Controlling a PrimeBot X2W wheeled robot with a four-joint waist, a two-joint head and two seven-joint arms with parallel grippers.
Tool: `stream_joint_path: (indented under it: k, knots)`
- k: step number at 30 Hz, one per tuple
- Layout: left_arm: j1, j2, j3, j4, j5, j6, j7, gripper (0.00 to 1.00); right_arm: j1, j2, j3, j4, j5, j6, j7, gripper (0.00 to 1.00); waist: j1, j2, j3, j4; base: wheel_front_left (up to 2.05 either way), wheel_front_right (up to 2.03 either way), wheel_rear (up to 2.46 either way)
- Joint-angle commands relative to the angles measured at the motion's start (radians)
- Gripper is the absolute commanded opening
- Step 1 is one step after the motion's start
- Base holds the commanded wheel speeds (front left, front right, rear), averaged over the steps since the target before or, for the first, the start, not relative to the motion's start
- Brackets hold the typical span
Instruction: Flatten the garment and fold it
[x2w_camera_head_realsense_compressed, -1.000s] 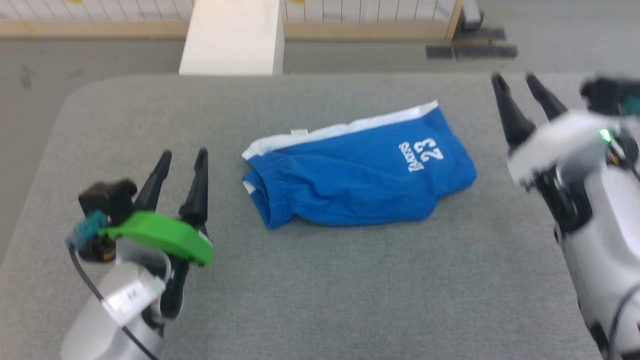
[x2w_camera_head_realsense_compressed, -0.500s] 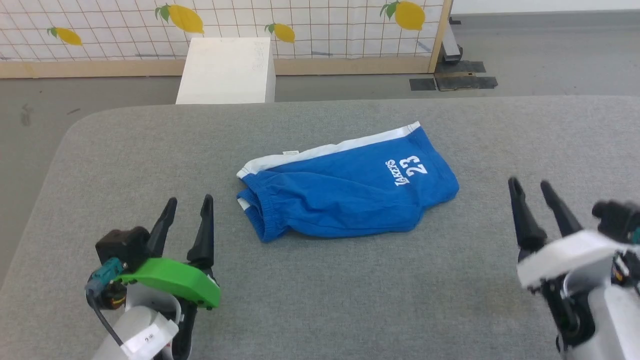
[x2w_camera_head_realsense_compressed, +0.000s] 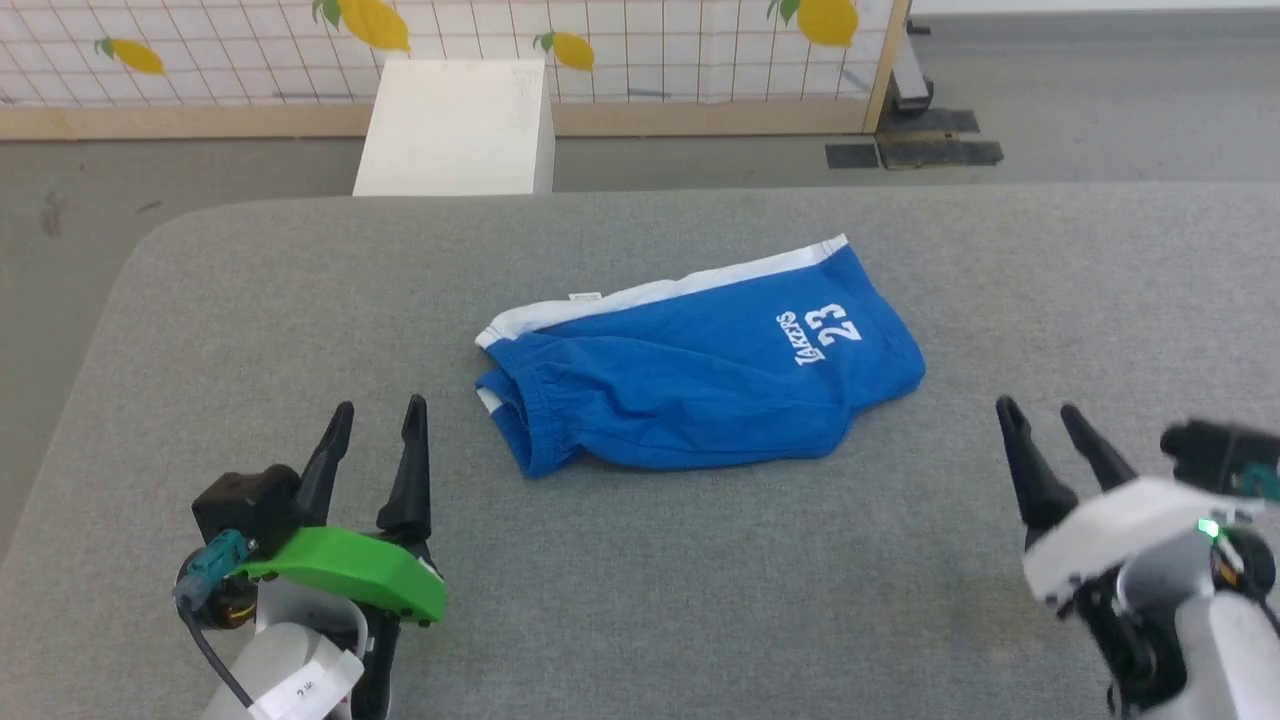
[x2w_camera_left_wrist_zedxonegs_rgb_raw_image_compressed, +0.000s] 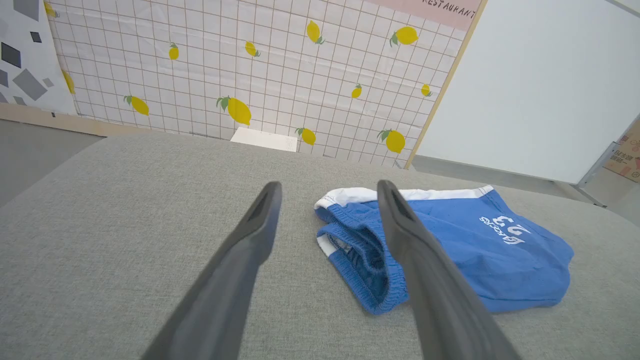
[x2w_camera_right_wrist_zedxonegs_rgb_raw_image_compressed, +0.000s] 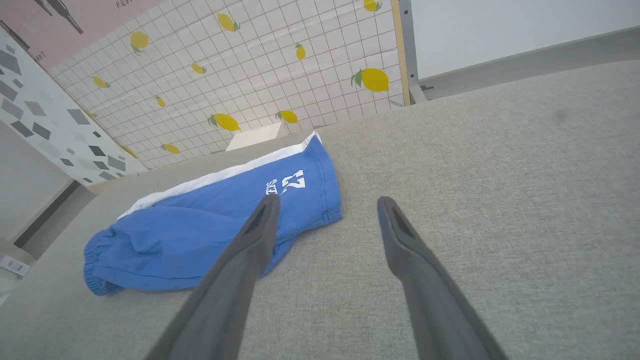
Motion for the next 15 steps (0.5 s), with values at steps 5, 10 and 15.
stream_joint_path:
  k: [5,10,15]
  knots:
    - [0.003,-0.007,0.012,-0.029,0.026,-0.01,-0.005,1.0,-0.168,-0.036,0.012,0.069,-0.025,-0.002,0.114,1.0,0.0001,0.0,0.063,0.016,0.0,0.0,0.0]
    - [-0.023,-0.014,0.015,-0.063,0.044,-0.018,-0.005,1.0,-0.354,-0.071,0.041,0.175,-0.061,-0.002,0.24,1.0,0.0001,0.0,0.142,0.047,0.0,0.0,0.0]
    - [-0.056,-0.022,0.02,-0.086,0.06,-0.028,-0.005,1.0,-0.534,-0.082,0.06,0.305,-0.103,-0.002,0.391,1.0,0.0001,0.0,0.225,0.082,0.0,0.0,0.0]
